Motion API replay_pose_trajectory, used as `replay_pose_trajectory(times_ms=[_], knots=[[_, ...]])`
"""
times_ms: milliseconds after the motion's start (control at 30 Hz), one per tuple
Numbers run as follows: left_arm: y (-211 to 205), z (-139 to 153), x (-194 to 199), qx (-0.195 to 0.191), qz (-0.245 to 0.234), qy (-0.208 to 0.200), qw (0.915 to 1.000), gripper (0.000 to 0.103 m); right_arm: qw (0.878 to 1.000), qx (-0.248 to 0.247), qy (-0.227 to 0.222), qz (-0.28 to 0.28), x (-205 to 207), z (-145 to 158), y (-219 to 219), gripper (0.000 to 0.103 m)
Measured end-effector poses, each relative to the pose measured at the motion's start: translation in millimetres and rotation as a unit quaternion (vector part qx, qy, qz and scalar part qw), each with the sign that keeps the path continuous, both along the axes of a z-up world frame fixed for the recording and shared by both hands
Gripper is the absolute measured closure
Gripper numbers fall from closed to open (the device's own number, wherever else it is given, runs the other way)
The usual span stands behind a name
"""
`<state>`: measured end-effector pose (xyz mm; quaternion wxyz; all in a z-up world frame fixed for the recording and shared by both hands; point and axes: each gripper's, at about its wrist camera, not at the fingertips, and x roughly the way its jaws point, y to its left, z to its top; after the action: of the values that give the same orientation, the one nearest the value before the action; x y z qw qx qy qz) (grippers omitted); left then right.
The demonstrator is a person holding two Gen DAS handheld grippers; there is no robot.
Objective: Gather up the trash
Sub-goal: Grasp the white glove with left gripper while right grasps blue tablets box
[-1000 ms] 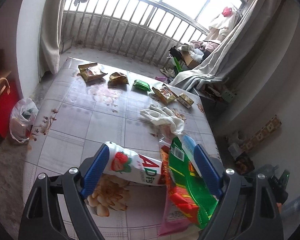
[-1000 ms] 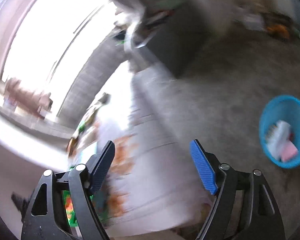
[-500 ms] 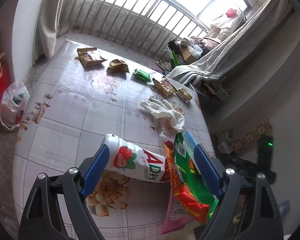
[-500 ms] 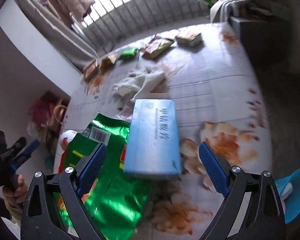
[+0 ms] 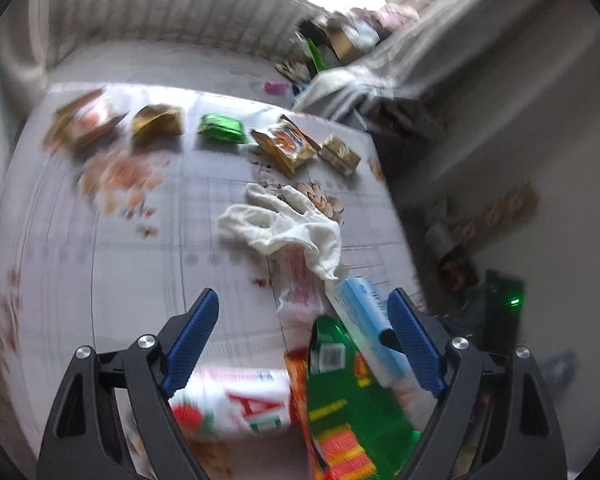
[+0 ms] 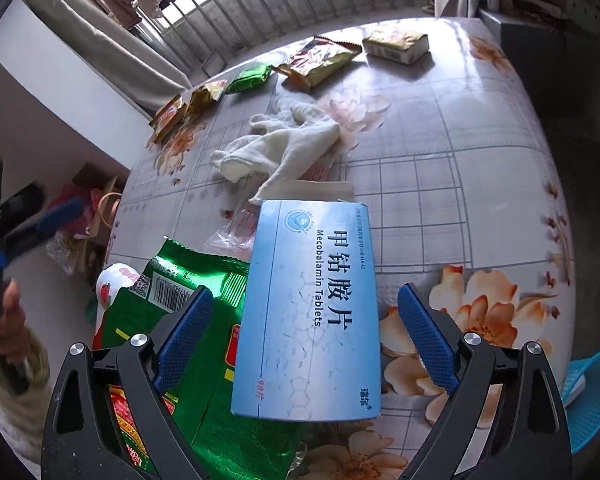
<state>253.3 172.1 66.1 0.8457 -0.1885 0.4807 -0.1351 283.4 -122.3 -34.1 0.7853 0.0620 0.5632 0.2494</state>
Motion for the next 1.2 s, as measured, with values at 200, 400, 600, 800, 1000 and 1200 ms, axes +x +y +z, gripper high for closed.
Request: replay_pose_trajectory(times_ms=[200,400,600,800,1000,1200], knots=[[-10,-41,58,-0.018,0.0,0.098,0.9951,0.019,1.0,0.013,0.017,0.004,4,-10,-3,0.02],[18,-98,97,-0.138,0.101,0.213,0.9619,0.03,0.998,0.039,0.046,-0.003,9,-23,-9,0.03],[30,-118,113,-0.147,0.136,0.226,0.9532,0.04,0.996,0.061,0.059,-0.012,12,-27,-14,0.034],[30,-129,125,-0.136,0.144,0.235,0.9517,0.054,0.995,0.07,0.064,-0.013,14,-26,-17,0.033],[20,-131,138,-0.113,0.145,0.222,0.9573,0.071,0.996,0.067,0.064,-0.012,14,-28,-16,0.032],[17,-138,139,-0.106,0.142,0.219,0.9596,0.096,0.997,0.054,0.063,-0.006,17,-31,-11,0.034]])
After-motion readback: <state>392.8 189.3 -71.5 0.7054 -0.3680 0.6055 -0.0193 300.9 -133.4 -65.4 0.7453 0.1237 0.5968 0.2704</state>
